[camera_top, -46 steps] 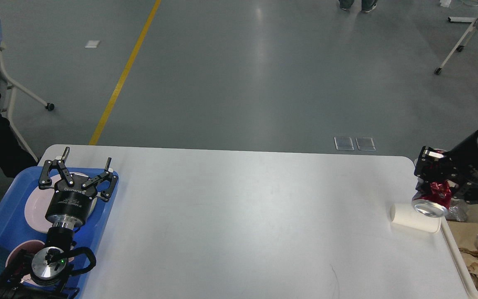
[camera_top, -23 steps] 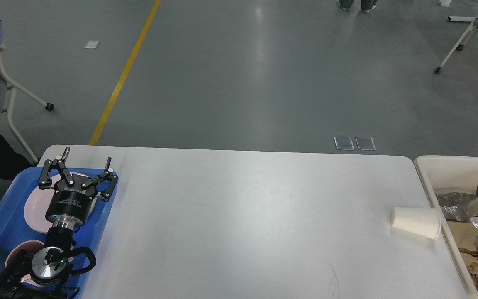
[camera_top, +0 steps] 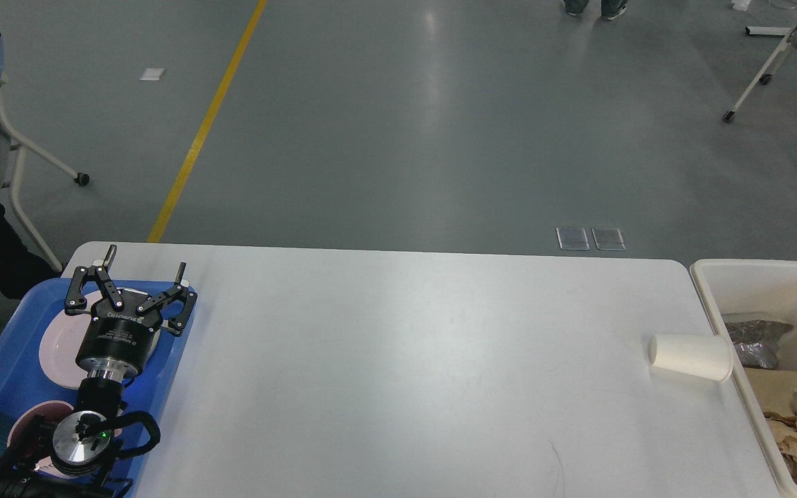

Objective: Tidy desktop
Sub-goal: 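Release the red can inside the bin with the right gripper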

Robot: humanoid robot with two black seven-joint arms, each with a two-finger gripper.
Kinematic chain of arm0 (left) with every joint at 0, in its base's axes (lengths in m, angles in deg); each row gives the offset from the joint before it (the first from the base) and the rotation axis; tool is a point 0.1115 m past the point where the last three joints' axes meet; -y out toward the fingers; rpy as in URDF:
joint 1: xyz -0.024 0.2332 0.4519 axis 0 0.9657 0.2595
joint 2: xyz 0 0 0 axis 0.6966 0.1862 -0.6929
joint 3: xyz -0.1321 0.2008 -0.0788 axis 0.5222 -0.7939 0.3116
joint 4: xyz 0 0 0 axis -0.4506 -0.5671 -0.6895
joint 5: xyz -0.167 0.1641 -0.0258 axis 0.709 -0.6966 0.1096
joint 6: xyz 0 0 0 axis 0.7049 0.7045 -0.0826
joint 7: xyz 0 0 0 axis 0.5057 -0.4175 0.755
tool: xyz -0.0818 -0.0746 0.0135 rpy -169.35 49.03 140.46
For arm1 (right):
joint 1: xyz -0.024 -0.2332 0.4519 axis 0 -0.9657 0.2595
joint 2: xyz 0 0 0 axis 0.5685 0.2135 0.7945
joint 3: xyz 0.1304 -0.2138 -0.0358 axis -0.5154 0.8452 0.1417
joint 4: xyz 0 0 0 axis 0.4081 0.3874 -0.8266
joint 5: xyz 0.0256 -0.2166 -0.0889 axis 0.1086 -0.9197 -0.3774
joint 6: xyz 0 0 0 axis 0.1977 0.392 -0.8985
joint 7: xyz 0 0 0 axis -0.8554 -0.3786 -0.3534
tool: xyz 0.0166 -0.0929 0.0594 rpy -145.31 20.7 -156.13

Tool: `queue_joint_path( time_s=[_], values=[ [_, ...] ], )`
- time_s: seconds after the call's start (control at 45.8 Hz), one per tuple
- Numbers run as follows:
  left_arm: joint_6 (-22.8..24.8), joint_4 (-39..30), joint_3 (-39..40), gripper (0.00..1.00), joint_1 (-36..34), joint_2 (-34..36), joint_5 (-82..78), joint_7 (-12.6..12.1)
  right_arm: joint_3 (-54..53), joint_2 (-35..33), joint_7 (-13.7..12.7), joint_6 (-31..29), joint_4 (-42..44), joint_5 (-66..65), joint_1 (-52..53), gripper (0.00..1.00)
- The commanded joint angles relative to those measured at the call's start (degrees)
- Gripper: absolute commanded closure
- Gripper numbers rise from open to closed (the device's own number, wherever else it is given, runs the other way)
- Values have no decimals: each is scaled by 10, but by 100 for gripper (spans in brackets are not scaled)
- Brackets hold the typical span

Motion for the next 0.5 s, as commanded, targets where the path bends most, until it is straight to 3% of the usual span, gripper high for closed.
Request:
queue_joint_path(
  time_s=[0.0,0.197,0.35,0.371,0.481],
  values=[
    [0,0,0,4,0,0,0,0,-2,23,0,25,28,4,-45,100],
    [0,0,0,4,0,0,0,0,-8,27,0,58,28,4,-63,100],
    [0,0,0,4,0,0,0,0,-7,42,0,117,28,3,-66,7],
    [0,0,0,4,0,0,-1,0,-7,45,0,125,28,3,-66,0],
    [0,0,0,4,0,0,-1,0,-7,59,0,135,27,4,-65,0]
  ],
)
